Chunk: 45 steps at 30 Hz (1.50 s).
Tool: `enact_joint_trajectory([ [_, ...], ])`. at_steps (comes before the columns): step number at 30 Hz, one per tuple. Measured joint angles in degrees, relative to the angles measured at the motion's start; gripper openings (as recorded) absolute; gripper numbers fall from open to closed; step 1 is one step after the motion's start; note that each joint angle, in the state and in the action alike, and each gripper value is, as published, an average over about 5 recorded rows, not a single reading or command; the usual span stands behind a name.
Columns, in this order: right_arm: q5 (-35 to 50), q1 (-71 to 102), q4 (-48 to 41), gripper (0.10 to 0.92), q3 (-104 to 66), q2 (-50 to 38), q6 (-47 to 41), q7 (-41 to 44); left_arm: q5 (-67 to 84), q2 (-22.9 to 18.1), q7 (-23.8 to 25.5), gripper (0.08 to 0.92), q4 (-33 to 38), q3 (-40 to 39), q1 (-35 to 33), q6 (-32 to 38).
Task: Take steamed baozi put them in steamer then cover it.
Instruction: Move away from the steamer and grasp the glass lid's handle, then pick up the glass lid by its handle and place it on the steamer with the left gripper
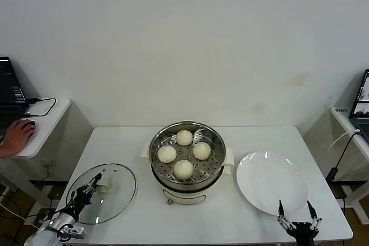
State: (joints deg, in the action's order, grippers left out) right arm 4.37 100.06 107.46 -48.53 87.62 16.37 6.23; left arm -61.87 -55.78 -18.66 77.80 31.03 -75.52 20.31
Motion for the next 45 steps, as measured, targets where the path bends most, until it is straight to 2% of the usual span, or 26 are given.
enact_joint_trajectory([
  [8,-1.2,0.4,1.1,0.823,1.5,-0.5,0.4,-0.2,2.9,1.6,1.7,0.142,9.2,2.5,-5.1,-5.6],
  [14,-2.2,0.8,1.7,0.823,2.3,-0.8,0.8,-0.4,5.1,2.7,6.0,0.142,19.6,4.2,-9.0,-14.8],
  [20,-3.3,0.8,1.8,0.823,3.1,-0.7,1.1,-0.5,7.0,2.2,11.7,0.142,29.6,3.8,-9.6,-25.5],
  [26,-4.4,0.6,1.6,0.823,4.0,-0.5,1.3,-0.6,6.8,1.3,16.7,0.142,37.9,2.0,-7.9,-34.2],
  [32,-5.5,0.2,1.2,0.823,5.0,-0.3,1.1,-0.8,5.9,2.1,20.5,0.142,43.1,-1.4,-5.1,-39.0],
  [39,-7.0,0.2,1.0,0.823,6.2,0.4,1.0,-1.0,4.6,3.1,24.1,0.142,45.6,-9.5,0.4,-42.8],
  [45,-8.5,-0.1,0.5,0.823,6.8,1.3,1.1,-1.3,2.4,2.1,27.4,0.142,44.8,-18.1,7.1,-45.6],
])
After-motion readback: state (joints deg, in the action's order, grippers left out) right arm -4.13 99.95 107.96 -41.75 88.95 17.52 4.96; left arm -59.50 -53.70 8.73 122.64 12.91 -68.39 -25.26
